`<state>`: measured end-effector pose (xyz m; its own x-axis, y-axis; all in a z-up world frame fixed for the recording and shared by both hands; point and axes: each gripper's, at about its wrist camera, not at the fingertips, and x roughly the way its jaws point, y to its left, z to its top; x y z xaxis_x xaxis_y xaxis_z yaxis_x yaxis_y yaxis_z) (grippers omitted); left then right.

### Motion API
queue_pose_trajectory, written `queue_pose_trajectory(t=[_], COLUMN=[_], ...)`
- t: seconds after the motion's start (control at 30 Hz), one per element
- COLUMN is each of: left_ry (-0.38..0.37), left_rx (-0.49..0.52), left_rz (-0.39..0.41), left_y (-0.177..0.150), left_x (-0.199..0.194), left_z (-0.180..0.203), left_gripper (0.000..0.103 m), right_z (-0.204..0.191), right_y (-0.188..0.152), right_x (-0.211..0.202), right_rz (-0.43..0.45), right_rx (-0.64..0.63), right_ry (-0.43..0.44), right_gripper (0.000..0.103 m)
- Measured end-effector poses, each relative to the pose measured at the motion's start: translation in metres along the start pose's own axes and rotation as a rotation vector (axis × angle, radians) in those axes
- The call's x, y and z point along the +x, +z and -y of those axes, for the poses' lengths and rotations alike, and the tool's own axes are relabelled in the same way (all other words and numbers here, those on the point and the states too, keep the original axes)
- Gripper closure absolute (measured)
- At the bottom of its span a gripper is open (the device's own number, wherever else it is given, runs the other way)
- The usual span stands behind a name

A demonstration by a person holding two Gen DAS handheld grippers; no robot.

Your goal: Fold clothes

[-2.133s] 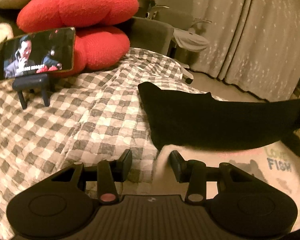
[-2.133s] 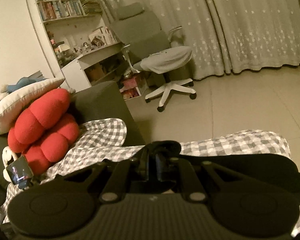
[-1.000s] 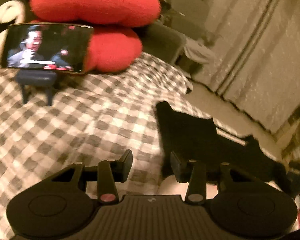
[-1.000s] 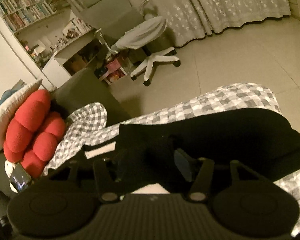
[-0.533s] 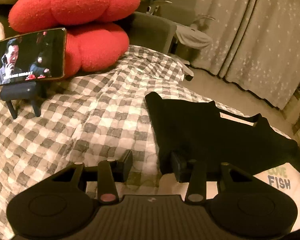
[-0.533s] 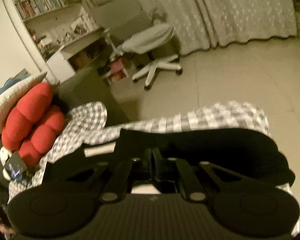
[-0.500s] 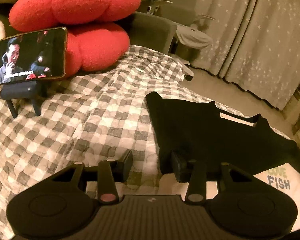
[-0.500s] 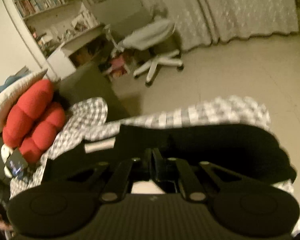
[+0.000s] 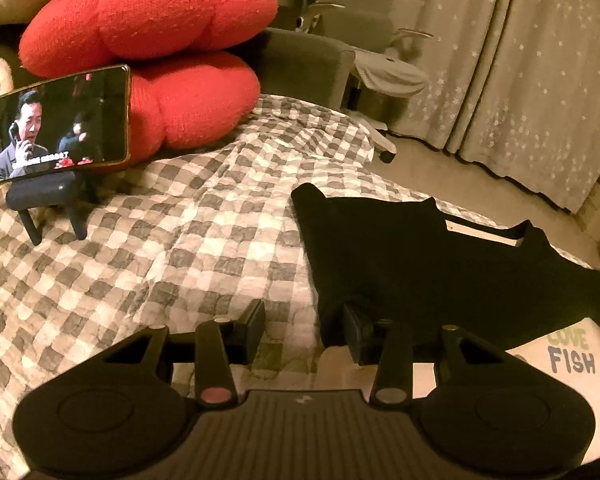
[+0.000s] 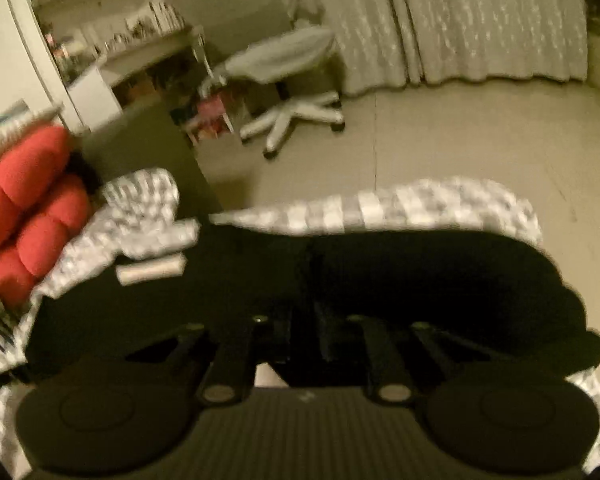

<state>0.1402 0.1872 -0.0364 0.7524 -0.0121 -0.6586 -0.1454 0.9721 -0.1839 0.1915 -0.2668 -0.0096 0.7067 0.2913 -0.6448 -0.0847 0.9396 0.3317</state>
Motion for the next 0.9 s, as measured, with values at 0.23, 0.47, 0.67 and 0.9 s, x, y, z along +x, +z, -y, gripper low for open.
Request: queue_pose_trajectory(t=[0.23,0.47,0.67,0.9], left_ry=[0.017,0.046,0.020,0.005], left_rx=[0.025,0.090,0.064,0.009], left_rz=[-0.013,-0.015,-0.024,-0.038], left_y=[0.000,-0.002,0.000,0.004], left_x=[0.000,-0.006,-0.006,-0.008], left_z=[0.001,0.003,0.000,-0.011], left_gripper=[0.059,0.062,0.070,0.073], right_z=[-0.005,-0.002,0.001,0.003], right_y=[-0.006,-0.013,-0.021,-0.019], right_x=[-0.002,0.006,0.015,0.008], right_rz=[-0.042,-0.108,-0.174,-0.180], right_rx=[-0.066,-0.054,-0.110,-0.118], right_ry=[-0.081,-0.062,-0.076,-0.032], right_gripper=[0.091,0.091,0.089,0.086])
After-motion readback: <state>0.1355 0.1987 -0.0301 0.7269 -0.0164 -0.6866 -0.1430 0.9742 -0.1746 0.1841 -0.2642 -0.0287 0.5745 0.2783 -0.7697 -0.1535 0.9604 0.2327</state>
